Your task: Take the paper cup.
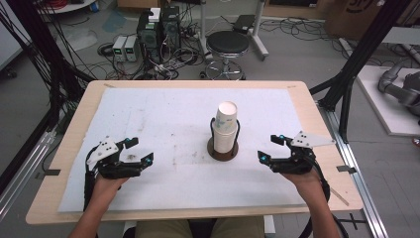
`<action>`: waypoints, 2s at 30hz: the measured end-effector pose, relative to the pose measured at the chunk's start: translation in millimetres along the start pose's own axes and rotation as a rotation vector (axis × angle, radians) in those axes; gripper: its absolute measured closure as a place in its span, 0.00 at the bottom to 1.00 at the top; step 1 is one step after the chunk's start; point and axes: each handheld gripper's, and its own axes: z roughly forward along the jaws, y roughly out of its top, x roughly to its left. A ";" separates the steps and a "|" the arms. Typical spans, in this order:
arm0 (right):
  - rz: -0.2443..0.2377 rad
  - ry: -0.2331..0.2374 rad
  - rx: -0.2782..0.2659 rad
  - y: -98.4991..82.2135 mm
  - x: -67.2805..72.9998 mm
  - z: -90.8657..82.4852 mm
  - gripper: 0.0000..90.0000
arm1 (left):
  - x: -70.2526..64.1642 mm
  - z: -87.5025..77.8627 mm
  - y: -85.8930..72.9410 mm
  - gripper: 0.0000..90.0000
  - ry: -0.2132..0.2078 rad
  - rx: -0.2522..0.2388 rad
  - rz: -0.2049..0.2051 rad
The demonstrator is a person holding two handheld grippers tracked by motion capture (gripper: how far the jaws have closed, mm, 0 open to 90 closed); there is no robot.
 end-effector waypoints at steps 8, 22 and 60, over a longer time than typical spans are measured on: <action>-0.030 0.031 -0.002 28.3 1.5 6.0 0.23 | -3.0 2.9 0.0 0.17 -0.012 -0.001 0.002; -0.087 0.082 0.042 83.8 2.0 36.3 0.22 | -3.6 3.5 -0.8 0.17 -0.020 0.000 0.007; -0.105 0.146 0.196 117.4 -3.5 111.4 0.33 | -3.4 7.6 -2.8 0.17 -0.043 0.016 -0.003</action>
